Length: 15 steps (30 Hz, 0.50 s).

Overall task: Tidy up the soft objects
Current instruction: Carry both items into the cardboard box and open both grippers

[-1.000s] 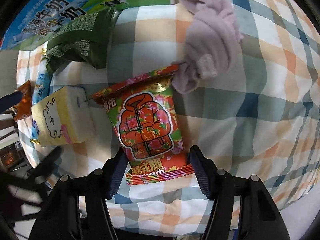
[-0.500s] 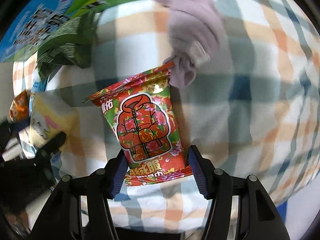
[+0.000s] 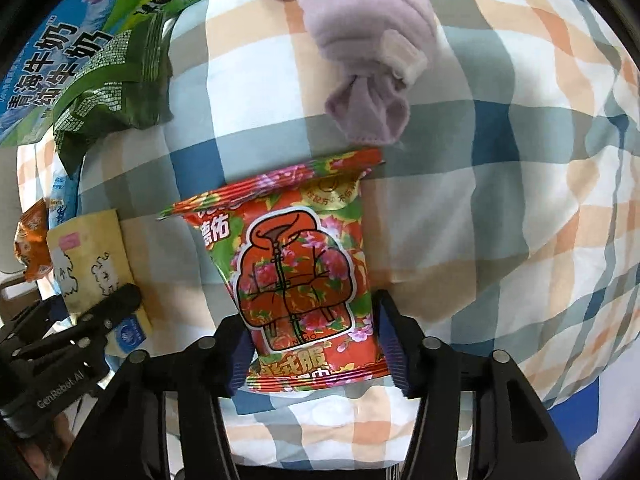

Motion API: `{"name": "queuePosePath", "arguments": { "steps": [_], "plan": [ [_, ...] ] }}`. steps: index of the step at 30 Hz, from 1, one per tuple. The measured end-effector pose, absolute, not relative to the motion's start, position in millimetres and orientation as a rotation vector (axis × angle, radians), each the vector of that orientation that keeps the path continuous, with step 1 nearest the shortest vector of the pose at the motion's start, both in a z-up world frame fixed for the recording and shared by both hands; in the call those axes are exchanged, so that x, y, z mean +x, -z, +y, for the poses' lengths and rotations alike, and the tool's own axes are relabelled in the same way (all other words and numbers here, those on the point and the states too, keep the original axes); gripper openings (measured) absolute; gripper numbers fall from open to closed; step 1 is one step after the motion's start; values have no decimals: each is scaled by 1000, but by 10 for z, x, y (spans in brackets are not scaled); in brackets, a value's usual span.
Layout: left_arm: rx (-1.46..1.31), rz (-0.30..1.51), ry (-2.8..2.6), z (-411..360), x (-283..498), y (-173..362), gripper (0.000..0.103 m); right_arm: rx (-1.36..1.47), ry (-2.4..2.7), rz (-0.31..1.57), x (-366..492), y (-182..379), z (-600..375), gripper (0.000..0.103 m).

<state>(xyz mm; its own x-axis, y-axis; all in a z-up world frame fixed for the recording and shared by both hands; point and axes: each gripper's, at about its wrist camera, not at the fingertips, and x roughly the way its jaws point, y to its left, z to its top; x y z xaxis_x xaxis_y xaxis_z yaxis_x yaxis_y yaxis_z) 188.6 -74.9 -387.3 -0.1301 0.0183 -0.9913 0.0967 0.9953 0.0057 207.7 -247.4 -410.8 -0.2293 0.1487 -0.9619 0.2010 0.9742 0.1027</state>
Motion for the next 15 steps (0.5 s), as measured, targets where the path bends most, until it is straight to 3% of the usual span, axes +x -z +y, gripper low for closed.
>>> {"name": "queuePosePath", "arguments": {
  "steps": [15],
  "plan": [
    [13, 1481, 67, -921, 1441, 2684, 60, 266, -60, 1659, 1345, 3617, -2686, 49]
  ]
}}
